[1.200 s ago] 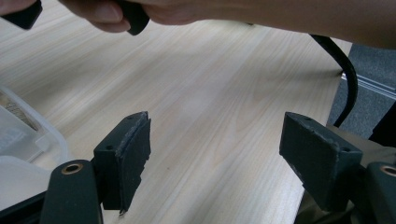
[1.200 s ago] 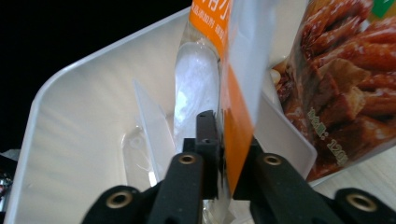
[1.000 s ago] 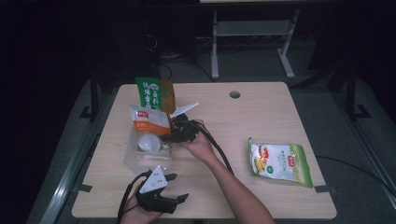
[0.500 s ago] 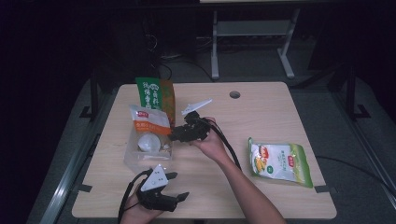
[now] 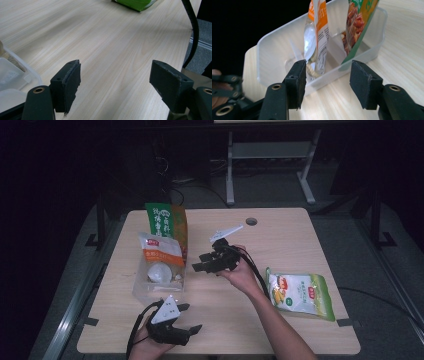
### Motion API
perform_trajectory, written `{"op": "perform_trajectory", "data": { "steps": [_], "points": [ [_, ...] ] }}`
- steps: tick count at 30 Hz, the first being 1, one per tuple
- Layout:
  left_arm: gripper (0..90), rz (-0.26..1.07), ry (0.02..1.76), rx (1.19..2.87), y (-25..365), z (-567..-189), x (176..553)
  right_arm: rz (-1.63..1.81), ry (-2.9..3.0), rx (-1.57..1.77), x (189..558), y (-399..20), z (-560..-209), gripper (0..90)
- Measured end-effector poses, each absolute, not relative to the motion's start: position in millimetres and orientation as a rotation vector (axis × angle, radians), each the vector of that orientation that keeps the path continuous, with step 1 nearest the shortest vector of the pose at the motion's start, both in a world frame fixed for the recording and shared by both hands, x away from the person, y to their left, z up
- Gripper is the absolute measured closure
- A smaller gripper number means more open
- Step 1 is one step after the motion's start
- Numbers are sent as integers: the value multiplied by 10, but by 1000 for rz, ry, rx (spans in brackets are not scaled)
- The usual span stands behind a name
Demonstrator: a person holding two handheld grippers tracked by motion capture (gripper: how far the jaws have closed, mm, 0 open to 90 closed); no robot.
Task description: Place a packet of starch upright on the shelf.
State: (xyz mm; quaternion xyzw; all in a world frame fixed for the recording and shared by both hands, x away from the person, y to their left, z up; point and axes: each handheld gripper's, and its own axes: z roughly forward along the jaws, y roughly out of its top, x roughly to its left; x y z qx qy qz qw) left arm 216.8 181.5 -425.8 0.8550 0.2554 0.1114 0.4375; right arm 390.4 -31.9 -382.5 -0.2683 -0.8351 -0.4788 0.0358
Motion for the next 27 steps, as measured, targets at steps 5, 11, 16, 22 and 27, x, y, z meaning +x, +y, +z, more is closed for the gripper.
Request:
{"op": "perform_trajectory", "data": {
  "steps": [5, 11, 16, 22, 27],
  "points": [
    [245, 281, 632, 2131, 1819, -4257, 2184, -1427, -2582, -853, 3830, -463, -3807, 436],
    [244, 281, 640, 2124, 1827, -4259, 2191, -1429, -2597, -874, 3762, -693, -3765, 424],
    [244, 283, 638, 2123, 1828, -4262, 2191, -1420, -2594, -912, 3706, -897, -3788, 419],
    [244, 271, 642, 2117, 1810, -4272, 2195, -1425, -2581, -969, 3626, -1113, -3815, 412],
    [244, 270, 637, 2128, 1806, -4271, 2205, -1425, -2576, -1001, 3573, -1250, -3827, 407]
  ]
}}
